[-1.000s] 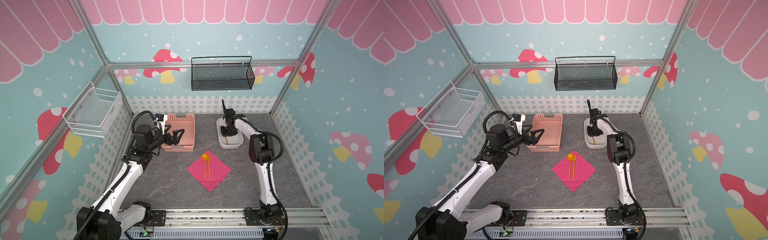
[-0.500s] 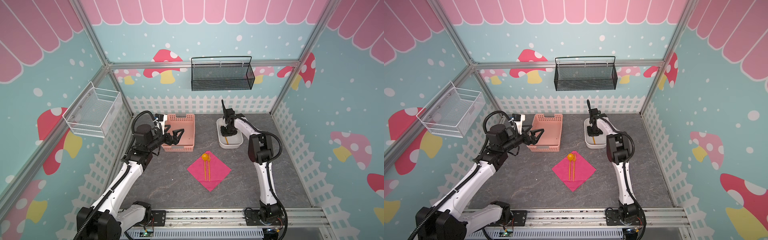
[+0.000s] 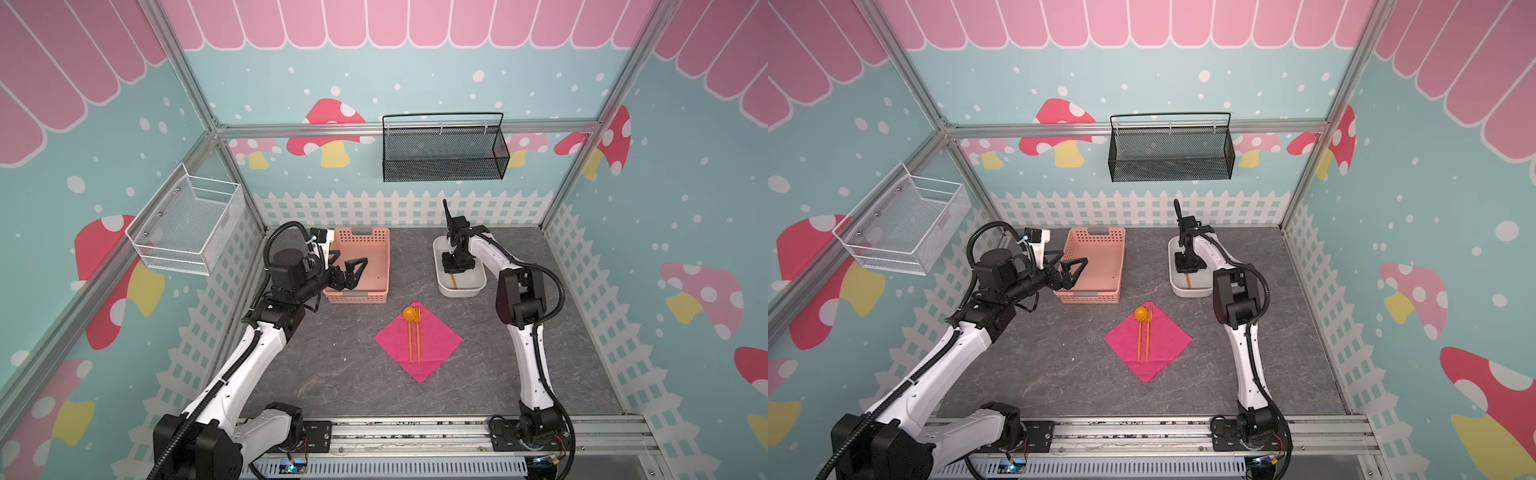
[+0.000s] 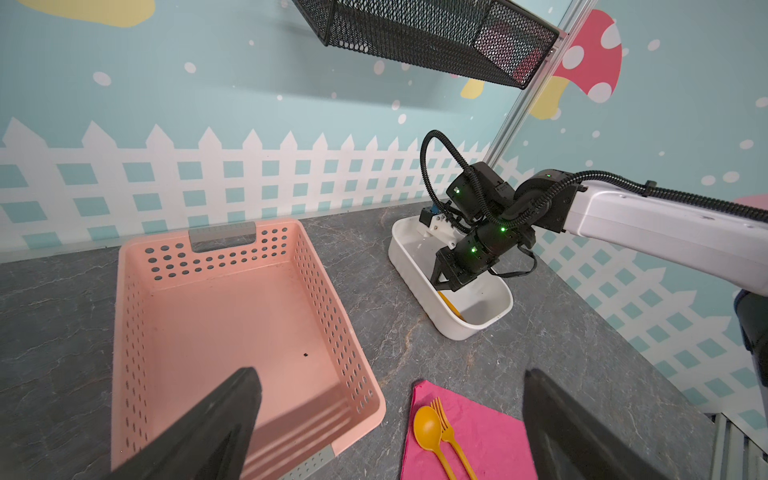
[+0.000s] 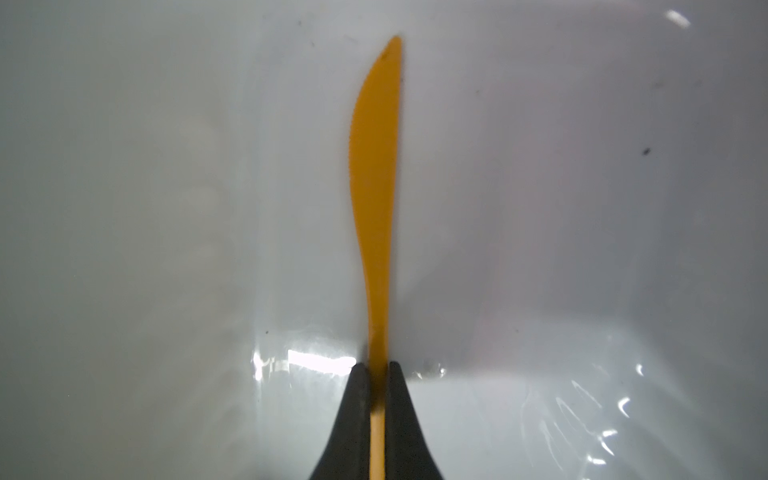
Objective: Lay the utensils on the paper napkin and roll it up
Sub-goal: 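Lower the right gripper into the tub and grasp the yellow knife, then lift the yellow knife out of the tub toward the napkin with the right gripper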
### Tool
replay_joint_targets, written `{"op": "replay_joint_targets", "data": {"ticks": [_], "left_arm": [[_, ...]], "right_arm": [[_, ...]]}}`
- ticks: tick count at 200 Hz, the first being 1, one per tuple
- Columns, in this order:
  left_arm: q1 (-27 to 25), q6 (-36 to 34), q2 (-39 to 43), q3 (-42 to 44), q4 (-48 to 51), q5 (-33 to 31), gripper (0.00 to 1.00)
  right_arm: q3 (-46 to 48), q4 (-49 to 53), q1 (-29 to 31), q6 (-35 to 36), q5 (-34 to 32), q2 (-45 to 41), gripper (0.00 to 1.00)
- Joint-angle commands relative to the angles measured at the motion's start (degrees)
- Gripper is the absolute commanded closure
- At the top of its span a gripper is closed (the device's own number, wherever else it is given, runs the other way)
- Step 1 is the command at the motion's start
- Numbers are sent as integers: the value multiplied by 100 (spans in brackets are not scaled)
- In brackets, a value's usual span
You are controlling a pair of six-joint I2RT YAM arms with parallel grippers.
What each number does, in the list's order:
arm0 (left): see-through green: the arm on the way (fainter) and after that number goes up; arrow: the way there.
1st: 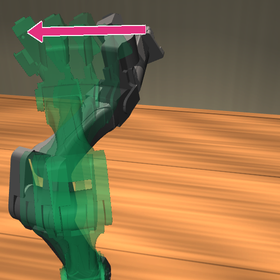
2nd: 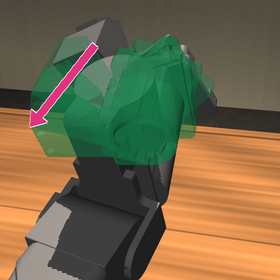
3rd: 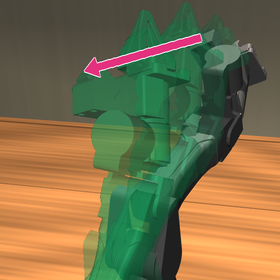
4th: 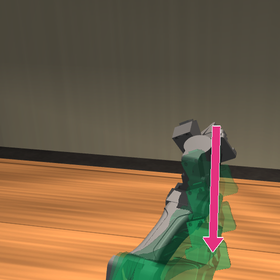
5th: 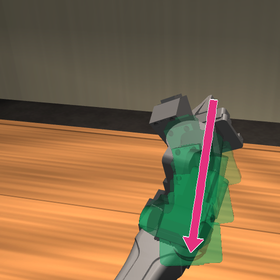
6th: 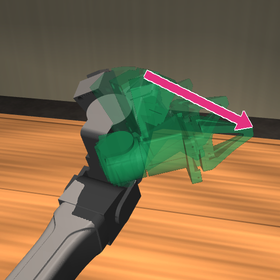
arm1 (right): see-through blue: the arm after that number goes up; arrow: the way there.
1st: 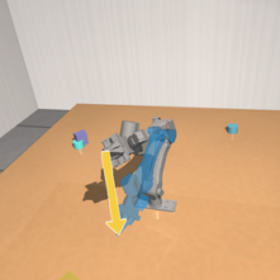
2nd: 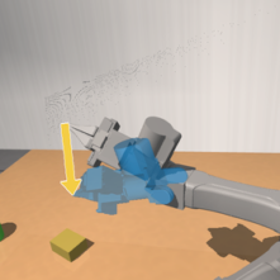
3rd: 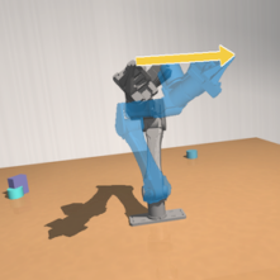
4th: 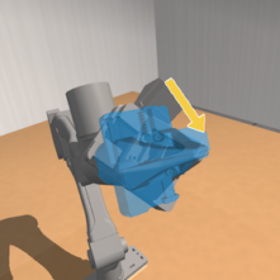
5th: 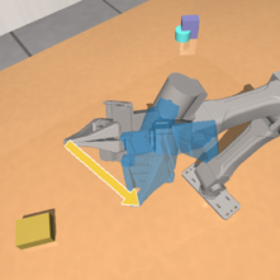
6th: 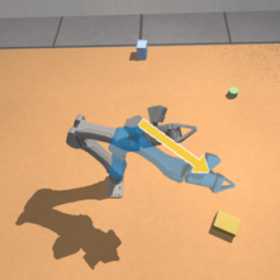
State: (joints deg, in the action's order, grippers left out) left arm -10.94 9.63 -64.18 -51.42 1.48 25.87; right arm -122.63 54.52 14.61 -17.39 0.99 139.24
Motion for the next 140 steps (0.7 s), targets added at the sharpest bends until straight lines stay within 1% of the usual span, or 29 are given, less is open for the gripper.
{"op": "replay_joint_targets", "data": {"ticks": [1, 53, 140], "left_arm": [[17, -66, 35, -52, 96, -57, 1], [19, -91, 76, -52, 132, -124, 1], [19, -67, 72, -39, 133, -135, 0]], "right_arm": [[-373, 507, -19, 47, -21, -26, 95], [-829, 1021, -11, 189, -13, -244, 96], [-842, 1480, -8, 341, 111, -606, 96]]}}
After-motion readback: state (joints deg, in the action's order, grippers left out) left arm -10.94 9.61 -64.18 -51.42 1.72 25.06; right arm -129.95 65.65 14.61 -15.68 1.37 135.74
